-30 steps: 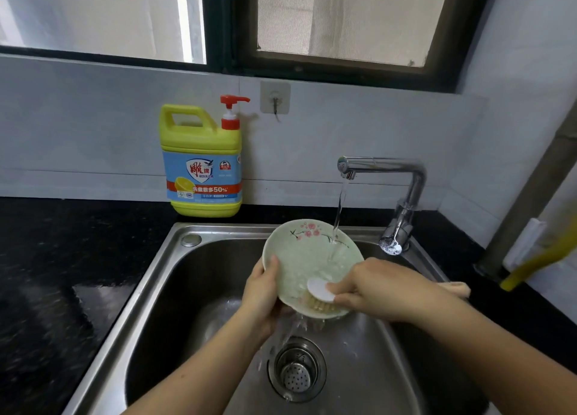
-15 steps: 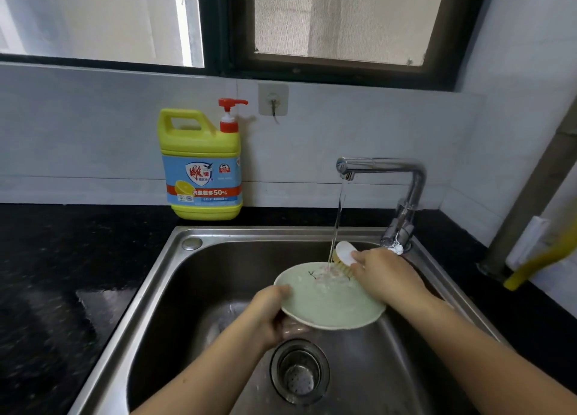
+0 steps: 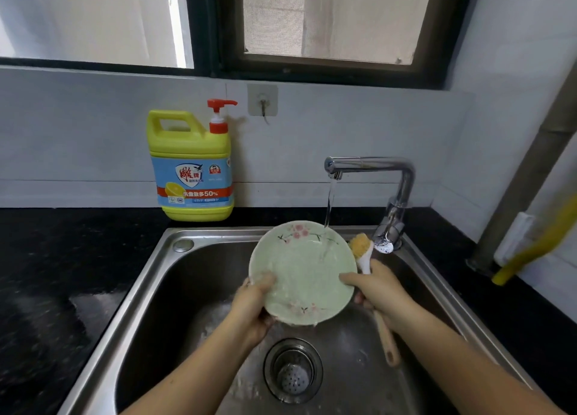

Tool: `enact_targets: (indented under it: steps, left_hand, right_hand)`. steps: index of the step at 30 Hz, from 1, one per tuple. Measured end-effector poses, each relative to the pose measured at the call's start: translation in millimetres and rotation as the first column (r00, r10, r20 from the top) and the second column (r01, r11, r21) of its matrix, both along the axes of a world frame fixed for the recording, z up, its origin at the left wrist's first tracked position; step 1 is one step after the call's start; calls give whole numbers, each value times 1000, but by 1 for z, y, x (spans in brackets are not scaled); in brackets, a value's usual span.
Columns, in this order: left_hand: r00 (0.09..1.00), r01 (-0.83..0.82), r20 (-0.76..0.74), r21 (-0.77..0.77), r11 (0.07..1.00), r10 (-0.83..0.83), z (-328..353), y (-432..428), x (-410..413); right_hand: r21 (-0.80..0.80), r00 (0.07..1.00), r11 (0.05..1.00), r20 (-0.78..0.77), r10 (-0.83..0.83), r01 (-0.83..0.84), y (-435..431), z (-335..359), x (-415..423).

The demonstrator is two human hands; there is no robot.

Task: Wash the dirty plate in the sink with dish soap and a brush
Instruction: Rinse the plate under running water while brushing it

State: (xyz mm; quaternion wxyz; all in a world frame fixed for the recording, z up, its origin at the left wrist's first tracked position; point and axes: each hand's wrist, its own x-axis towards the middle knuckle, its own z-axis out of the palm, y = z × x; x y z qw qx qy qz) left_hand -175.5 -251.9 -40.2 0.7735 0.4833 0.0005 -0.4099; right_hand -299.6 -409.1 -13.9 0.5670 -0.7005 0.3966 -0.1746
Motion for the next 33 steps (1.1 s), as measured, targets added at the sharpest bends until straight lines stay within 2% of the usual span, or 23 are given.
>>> enact_targets:
  steps: [4, 6, 10, 12, 14, 16, 18, 22, 25, 28, 33]
  left_hand:
    - [993, -3, 119, -65, 998, 10, 8, -3, -3]
    - [989, -24, 145, -76, 997, 35, 11, -4, -5]
    - [994, -80, 64, -66, 995, 84, 5, -16, -14]
    - [996, 79, 43, 22, 997, -80, -1, -24, -25]
    - [947, 317, 14, 112, 942, -320, -2, -32, -40]
    - [912, 410, -45, 106, 906, -407, -1, -41, -50]
    - [923, 381, -82, 61, 923, -376, 2, -48, -53]
    - [967, 169, -188, -30, 985, -171, 6, -46, -37]
    - [996, 53, -82, 69, 996, -47, 4, -37, -19]
    - [998, 16, 54, 181, 983, -26, 6, -26, -9]
    - [981, 47, 171, 226, 973, -87, 8, -16, 0]
  right_hand:
    - [236, 998, 971, 53, 32, -44, 9, -13, 5]
    - [279, 993, 960, 121, 1, -35, 11, -18, 8]
    - [285, 964, 958, 262, -40, -38, 19, -18, 12]
    - [269, 949, 963, 309, -63, -24, 22, -19, 13]
    - [251, 929, 968, 358, -89, -4, 22, -20, 14]
    - [243, 910, 970, 401, -107, 7, 21, -20, 14]
    - [187, 902, 982, 421, -94, 15, 19, -17, 13]
    - [53, 903, 999, 430, -13, -12, 12, -9, 8]
    - [-7, 936, 1000, 352, 7, -5, 6, -8, 6]
    - [67, 960, 998, 280, 2, -21, 5, -11, 7]
    - [264, 989, 964, 147, -22, -18, 5, -10, 9]
